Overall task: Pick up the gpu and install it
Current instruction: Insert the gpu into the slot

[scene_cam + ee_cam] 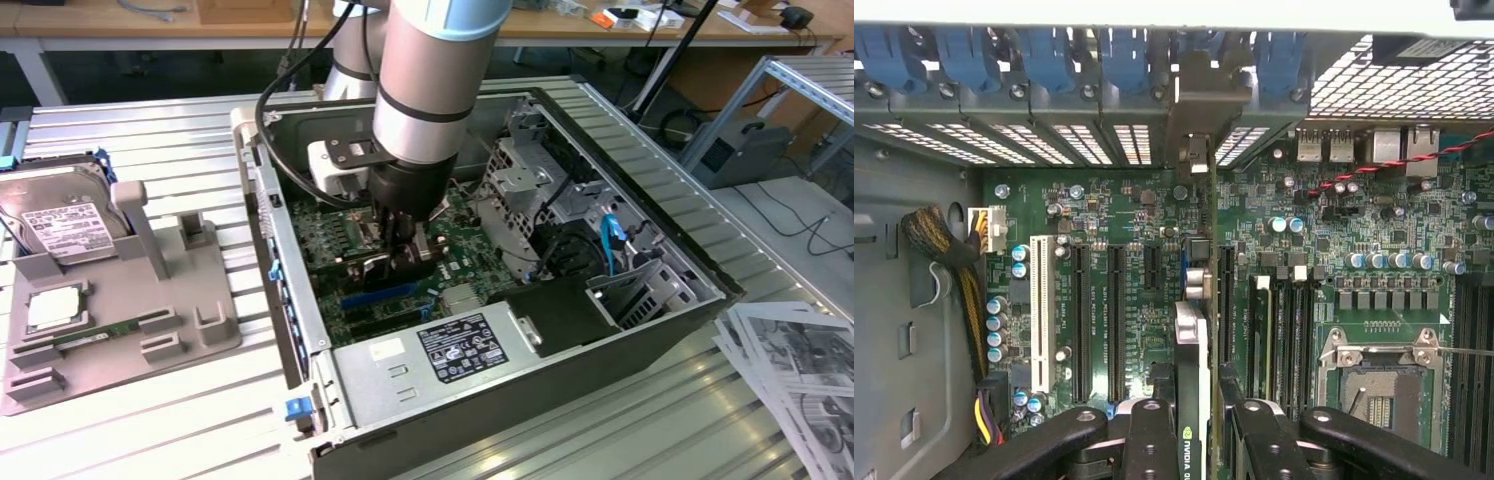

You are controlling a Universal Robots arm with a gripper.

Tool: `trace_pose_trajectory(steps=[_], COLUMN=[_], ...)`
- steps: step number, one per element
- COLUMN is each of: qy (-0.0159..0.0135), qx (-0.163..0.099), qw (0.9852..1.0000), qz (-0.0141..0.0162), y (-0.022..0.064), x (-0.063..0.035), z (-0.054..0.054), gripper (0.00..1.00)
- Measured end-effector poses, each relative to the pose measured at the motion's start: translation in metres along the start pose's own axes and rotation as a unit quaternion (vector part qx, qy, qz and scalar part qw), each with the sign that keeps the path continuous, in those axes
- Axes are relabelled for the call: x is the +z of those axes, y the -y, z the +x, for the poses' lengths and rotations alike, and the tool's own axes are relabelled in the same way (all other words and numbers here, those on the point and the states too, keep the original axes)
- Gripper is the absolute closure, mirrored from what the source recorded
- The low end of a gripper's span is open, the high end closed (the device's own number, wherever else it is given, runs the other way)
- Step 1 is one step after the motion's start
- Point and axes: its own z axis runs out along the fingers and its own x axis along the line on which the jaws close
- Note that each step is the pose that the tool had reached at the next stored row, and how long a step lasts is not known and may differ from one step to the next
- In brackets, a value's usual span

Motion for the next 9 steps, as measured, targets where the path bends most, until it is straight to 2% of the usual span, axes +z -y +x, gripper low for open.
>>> trace_pose_trajectory(steps=[9], qy=[0.0003], qx=[0.000], qw=[1.0000], qz=[0.0000], y=[0.0001], x=[0.0022], z=[0.0000], gripper=[0.73])
